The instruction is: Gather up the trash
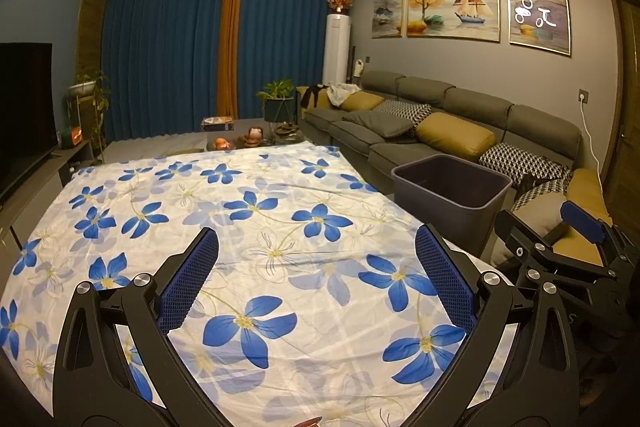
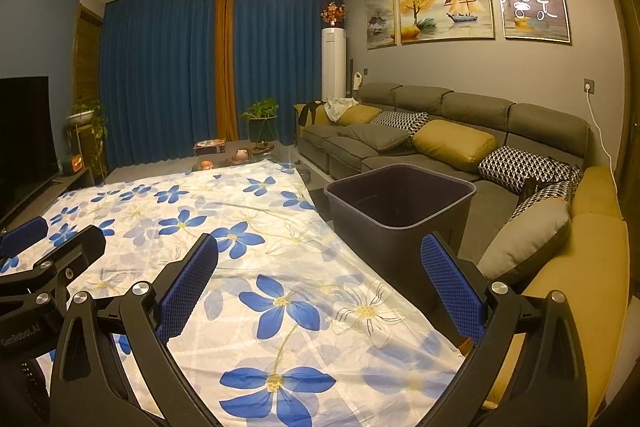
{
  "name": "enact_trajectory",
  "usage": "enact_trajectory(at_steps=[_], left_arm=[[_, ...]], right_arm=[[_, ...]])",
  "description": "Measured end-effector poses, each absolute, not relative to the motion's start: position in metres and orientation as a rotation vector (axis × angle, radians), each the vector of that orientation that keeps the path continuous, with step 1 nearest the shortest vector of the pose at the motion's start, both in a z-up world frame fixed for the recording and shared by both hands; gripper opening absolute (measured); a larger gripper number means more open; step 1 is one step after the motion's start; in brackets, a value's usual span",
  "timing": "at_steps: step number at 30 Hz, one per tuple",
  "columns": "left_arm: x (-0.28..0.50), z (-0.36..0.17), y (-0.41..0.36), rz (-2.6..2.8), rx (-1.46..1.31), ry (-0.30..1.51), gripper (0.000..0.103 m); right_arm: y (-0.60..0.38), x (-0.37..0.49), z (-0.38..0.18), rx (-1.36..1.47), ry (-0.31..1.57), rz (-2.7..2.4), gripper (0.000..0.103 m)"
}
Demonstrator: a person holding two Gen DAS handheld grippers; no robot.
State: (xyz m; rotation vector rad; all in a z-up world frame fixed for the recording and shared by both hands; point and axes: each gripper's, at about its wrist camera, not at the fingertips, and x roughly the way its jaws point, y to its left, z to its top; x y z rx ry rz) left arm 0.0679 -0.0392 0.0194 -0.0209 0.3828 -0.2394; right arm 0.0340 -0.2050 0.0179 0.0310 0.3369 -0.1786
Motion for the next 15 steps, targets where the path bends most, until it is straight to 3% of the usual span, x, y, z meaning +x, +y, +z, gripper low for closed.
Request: enact_trajectory(at_steps=[3, 10, 15], left_arm=[[0.0670, 0.0191, -0.0386, -0.242, -0.018, 0.386, 0.097], [0.0651, 0.0180, -0.0408, -0.266, 0.005, 0.394, 0.083], [0.0648, 0.0195, -0.0423, -0.274, 0.004, 0.392, 0.082]], right_arm=[[-0.2035, 0.0352, 0.0180, 0.029, 0.338, -0.177, 0.098], [-0.2039, 0.0360, 0.0177, 0.029, 0.339, -0.177, 0.098], [-0.2042, 0.0356, 0.0180, 0.032, 0.338, -0.176, 0.098]])
